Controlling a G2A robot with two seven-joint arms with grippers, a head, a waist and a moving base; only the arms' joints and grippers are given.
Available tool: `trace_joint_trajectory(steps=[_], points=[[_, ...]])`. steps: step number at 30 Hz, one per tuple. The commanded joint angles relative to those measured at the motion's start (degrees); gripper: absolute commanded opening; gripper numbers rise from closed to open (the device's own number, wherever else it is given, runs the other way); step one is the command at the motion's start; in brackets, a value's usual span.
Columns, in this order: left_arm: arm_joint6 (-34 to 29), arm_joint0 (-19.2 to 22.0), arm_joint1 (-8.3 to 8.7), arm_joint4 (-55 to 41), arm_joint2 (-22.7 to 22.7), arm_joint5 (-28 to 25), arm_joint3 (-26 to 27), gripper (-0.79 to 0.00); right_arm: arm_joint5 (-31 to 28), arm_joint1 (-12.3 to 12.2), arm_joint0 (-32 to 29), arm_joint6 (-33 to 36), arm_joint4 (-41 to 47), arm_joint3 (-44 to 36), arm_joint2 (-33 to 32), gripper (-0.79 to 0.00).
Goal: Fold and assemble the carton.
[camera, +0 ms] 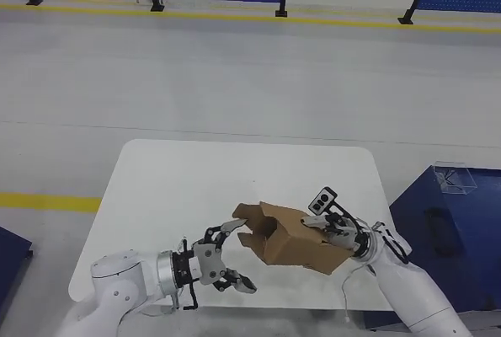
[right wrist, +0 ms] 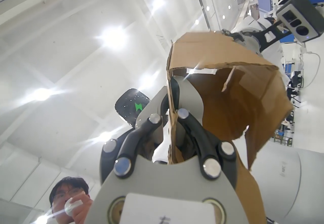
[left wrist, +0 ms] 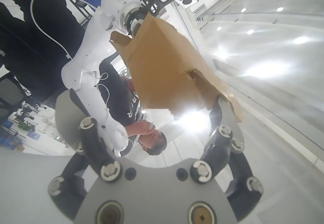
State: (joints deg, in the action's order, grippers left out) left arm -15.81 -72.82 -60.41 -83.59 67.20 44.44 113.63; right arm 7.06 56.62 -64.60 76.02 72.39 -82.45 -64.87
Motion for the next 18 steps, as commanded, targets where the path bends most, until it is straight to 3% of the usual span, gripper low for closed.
trace_joint_trajectory(steps=[1,8,14,18], points=[[0.77,0.38,-0.07,-0.65,0.04,0.28,-0.26,0.0,0.31,0.08,-0.29,0.78,0.26,-0.03,-0.22,-0.785],[2.46,1.16,-0.23,-0.46,-1.07,2.25,-0.51,0.0,0.45,0.3,-0.69,1.17,0.11,-0.47,-1.48,-0.785],[-1.93,-0.78,0.1,1.66,1.09,-0.02,2.18,0.0,-0.48,0.69,-0.33,-0.57,1.95,0.02,-3.14,-0.785],[-4.25,-1.98,0.57,5.15,1.84,1.68,2.93,0.0,-0.45,0.98,0.01,-1.0,2.46,0.48,-3.63,-0.785]])
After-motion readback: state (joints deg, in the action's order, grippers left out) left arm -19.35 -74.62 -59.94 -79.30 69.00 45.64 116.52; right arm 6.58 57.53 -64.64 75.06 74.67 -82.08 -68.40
